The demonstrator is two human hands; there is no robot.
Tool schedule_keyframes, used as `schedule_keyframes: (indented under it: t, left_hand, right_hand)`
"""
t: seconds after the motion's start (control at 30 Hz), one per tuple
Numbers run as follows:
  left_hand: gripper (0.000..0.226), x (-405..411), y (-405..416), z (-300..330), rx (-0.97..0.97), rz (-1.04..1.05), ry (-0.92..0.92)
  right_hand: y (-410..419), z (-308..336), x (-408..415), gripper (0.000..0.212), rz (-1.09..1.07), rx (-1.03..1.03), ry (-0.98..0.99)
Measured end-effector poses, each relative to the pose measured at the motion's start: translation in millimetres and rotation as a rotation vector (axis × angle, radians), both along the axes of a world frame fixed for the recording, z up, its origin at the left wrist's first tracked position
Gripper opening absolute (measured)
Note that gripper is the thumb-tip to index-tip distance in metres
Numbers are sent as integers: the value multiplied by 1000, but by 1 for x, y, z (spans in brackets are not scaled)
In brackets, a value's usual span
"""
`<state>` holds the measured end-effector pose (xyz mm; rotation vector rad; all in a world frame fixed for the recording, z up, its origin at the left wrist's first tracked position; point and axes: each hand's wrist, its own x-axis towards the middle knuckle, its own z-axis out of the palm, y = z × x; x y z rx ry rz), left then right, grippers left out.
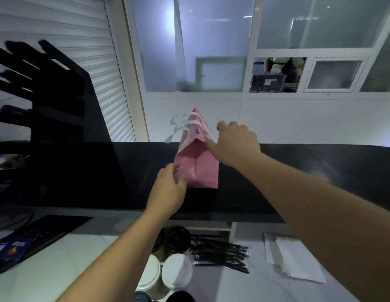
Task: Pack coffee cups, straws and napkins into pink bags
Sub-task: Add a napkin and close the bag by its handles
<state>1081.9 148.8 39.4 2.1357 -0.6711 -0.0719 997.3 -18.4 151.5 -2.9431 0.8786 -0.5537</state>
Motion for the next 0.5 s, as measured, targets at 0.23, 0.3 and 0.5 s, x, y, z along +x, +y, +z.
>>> schedule_keyframes:
  t: [0.23, 0.3, 0.5]
  left_hand:
    - [43, -75, -17, 6, 102, -168, -148]
    - [44, -99, -27, 1, 141, -233, -180]
    - [54, -181, -55, -15, 288, -380, -270]
  right_hand:
    - [4, -51, -92, 64, -134, 144, 56]
    - [5, -68, -120, 65, -180, 164, 47]
    - [11, -101, -224, 61, -307, 248, 65]
